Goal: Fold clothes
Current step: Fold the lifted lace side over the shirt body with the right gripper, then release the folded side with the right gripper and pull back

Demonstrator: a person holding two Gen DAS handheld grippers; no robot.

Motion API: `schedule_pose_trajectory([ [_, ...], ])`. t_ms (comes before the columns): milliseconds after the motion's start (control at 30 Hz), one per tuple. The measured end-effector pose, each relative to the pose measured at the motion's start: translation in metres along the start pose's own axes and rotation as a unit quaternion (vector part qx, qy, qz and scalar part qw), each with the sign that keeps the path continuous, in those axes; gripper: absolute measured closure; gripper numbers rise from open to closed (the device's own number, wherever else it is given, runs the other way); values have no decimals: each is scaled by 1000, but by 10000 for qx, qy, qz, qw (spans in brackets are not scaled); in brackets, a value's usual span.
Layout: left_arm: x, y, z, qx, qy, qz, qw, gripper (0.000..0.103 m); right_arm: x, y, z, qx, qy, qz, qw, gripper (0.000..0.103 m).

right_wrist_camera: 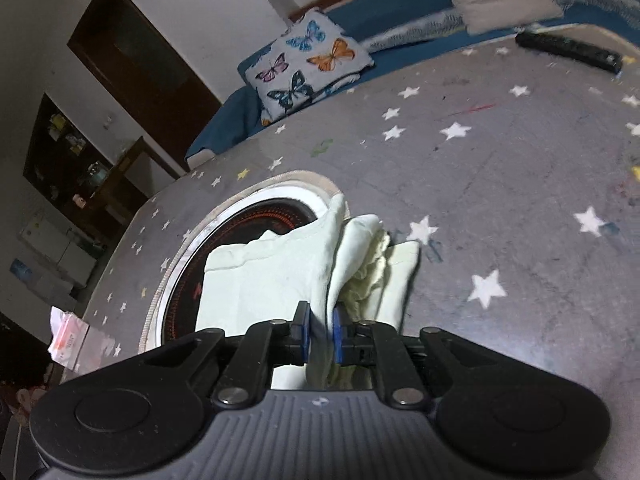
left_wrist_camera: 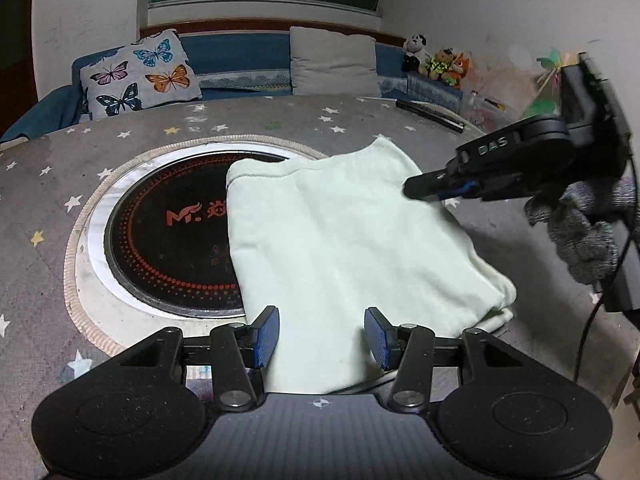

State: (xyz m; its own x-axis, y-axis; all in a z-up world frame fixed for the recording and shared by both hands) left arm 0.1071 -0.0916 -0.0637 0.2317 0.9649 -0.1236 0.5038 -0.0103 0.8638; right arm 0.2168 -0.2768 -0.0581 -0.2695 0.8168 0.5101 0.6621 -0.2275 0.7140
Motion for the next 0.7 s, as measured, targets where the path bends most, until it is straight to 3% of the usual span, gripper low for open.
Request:
schedule_pose_trajectory([
  [233, -2, -4, 1, 28, -20, 95, 9999, 52, 5, -5, -38, -118, 5, -205, 9997, 84],
  [533, -5, -11, -3, 24, -52, 332, 9994, 52, 23, -52, -92, 55, 334, -266, 9991, 80],
  [700, -5, -14, -3, 0, 29, 503, 9987, 52, 18, -63, -95, -34, 291, -177, 9994, 80],
])
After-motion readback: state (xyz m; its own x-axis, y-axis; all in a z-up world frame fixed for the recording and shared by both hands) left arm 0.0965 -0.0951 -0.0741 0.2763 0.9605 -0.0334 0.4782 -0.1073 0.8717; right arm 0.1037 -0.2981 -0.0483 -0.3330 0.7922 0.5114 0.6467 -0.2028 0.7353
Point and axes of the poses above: each gripper's, at about its wrist camera, not at the fingertips, and z roughly the way its jaws point, x to its left, y to its top, the point moved 10 cm from there along z, roughly the way its jaws point, and after that the axes turned 15 degrees about -x, right-handed, at the moved point
